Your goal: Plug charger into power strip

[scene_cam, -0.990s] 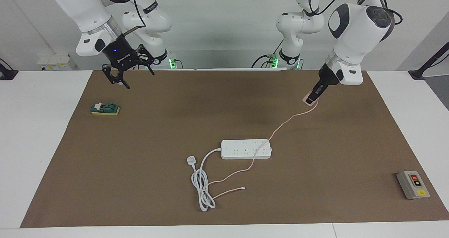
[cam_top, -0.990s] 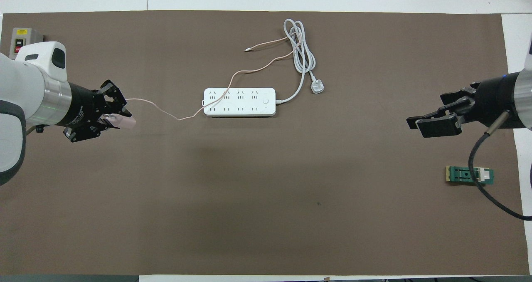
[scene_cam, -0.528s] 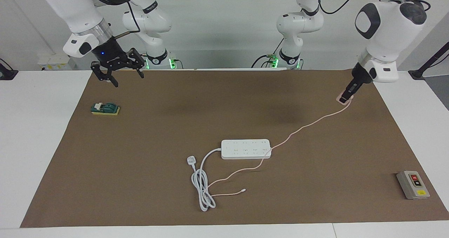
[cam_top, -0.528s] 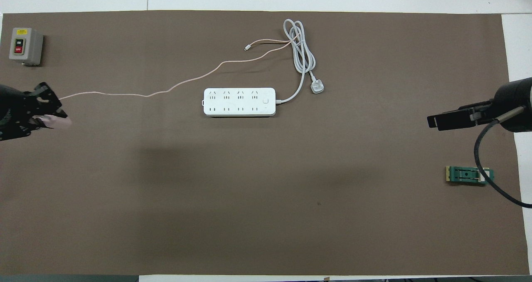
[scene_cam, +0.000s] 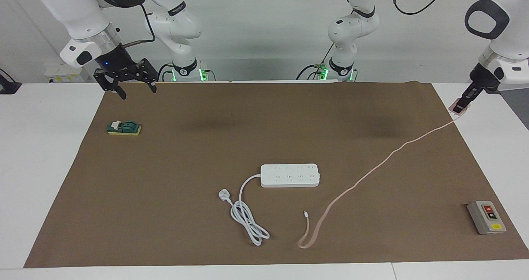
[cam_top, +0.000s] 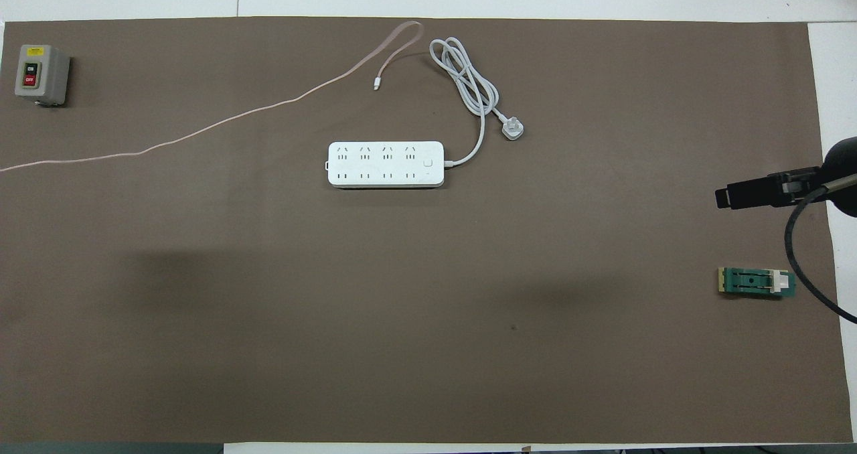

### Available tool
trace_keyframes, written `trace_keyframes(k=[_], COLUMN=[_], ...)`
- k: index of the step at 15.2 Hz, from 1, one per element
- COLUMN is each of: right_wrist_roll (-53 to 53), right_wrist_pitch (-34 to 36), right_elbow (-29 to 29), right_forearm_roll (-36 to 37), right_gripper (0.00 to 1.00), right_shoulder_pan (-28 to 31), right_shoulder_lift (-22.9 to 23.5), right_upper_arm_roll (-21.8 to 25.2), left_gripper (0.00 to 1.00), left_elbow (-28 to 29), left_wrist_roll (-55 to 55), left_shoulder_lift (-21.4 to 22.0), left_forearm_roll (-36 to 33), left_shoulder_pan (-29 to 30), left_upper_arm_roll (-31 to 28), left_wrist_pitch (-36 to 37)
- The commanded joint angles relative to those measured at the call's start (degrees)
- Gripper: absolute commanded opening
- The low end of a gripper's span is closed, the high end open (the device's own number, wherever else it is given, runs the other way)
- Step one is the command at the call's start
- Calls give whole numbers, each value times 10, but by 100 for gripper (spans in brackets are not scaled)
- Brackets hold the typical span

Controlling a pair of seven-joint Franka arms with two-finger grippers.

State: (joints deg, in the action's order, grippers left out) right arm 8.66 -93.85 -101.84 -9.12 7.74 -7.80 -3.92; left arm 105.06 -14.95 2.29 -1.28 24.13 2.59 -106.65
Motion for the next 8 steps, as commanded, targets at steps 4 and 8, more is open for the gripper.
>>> trace_keyframes(k=[4, 8], right_wrist_roll=[-72, -74], right_wrist_pitch=[31, 73], right_elbow=[8, 70], right_forearm_roll=[31, 70], right_gripper=[100, 100], right_shoulder_pan=[3, -3], right_shoulder_lift=[-1, 30], right_upper_arm_roll=[15, 21], left_gripper=[0, 0], left_elbow=[8, 16], left_wrist_roll=[-227, -507], left_shoulder_lift=[-4, -13], left_forearm_roll=[-14, -15], left_shoulder_pan=[-41, -147], left_upper_arm_roll=[14, 15], left_wrist_pitch=[-1, -30])
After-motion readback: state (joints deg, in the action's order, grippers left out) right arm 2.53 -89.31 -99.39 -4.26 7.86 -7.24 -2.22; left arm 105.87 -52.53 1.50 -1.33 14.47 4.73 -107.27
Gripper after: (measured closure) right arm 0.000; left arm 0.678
